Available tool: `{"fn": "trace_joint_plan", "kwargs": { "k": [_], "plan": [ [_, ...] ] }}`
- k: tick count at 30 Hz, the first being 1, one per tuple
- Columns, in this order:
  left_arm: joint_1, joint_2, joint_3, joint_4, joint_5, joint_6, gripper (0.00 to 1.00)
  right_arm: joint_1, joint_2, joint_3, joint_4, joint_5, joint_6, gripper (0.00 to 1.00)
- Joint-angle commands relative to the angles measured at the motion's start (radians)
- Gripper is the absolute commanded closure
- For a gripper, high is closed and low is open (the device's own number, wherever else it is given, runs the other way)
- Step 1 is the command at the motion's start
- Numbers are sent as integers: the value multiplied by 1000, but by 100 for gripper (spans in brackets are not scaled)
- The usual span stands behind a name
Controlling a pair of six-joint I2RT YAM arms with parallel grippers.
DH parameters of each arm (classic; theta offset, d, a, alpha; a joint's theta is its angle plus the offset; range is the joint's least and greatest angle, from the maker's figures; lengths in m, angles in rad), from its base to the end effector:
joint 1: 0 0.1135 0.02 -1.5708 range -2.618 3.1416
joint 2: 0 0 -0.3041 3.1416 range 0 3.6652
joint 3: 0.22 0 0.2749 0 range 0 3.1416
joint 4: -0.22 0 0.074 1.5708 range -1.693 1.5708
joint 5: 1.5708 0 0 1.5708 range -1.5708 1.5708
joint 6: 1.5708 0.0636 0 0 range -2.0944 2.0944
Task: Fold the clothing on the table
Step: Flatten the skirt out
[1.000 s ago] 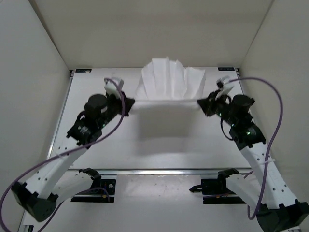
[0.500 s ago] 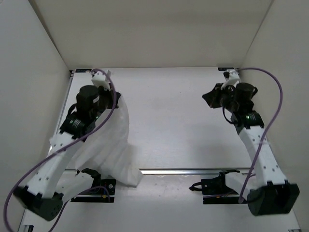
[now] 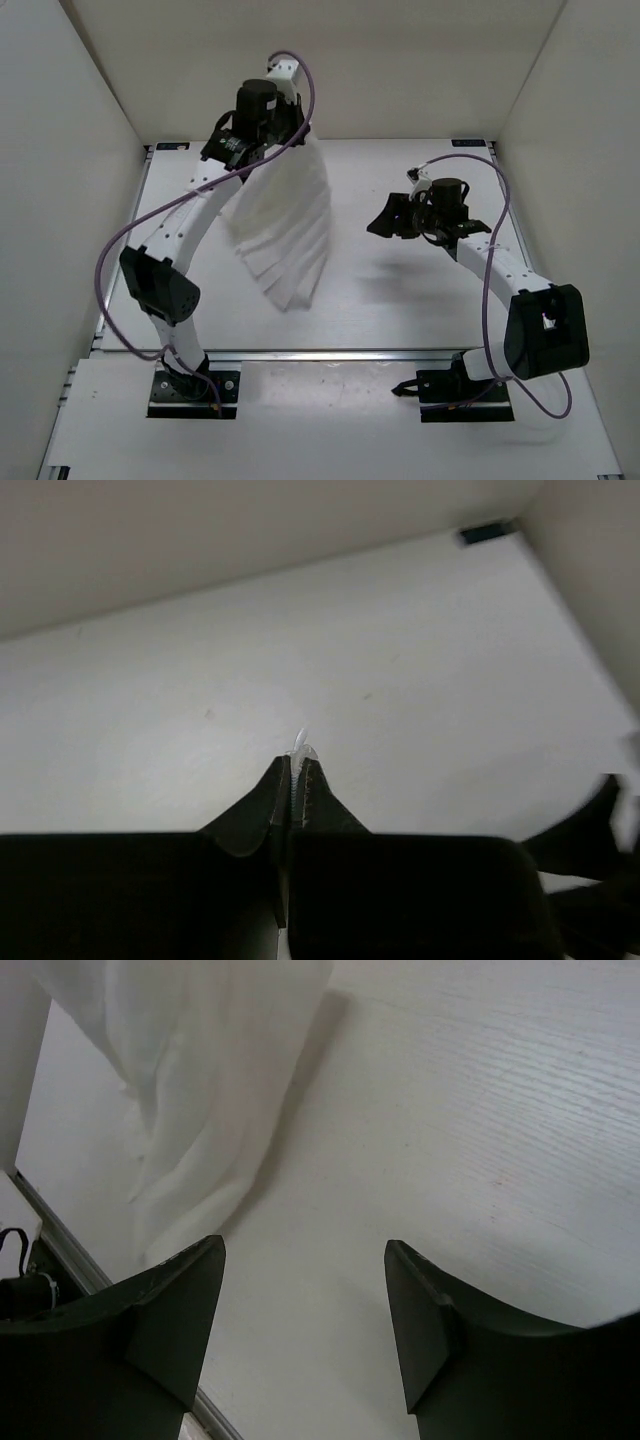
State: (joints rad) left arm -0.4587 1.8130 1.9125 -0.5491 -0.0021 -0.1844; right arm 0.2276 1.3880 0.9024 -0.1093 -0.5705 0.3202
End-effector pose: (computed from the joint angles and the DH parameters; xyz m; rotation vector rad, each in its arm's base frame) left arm 0.4285 -0.2115 0.4353 0.2781 2.0250 -0.4035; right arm 0.3192 0.1092 0.2689 -0.2379 2.1923 0.9280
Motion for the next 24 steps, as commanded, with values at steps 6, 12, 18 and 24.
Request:
{"fn": "trace_joint_plan", "kwargs": {
  "k": [6,12,18,24],
  "plan": [
    [15,-443,-177,188,152,18,100,-125,-150,-51,56,32,34,32],
    [-161,-716,-856,333,321,-35,100,-198,-279,-161,7,55,22,31],
    [-290,-853,-1273,313,375,-127,100,-159,-336,-238,-26,66,48,25],
    [-276,-839,-1280,183,432,-55,100,-85,-281,-203,-85,66,60,22]
  ]
}}
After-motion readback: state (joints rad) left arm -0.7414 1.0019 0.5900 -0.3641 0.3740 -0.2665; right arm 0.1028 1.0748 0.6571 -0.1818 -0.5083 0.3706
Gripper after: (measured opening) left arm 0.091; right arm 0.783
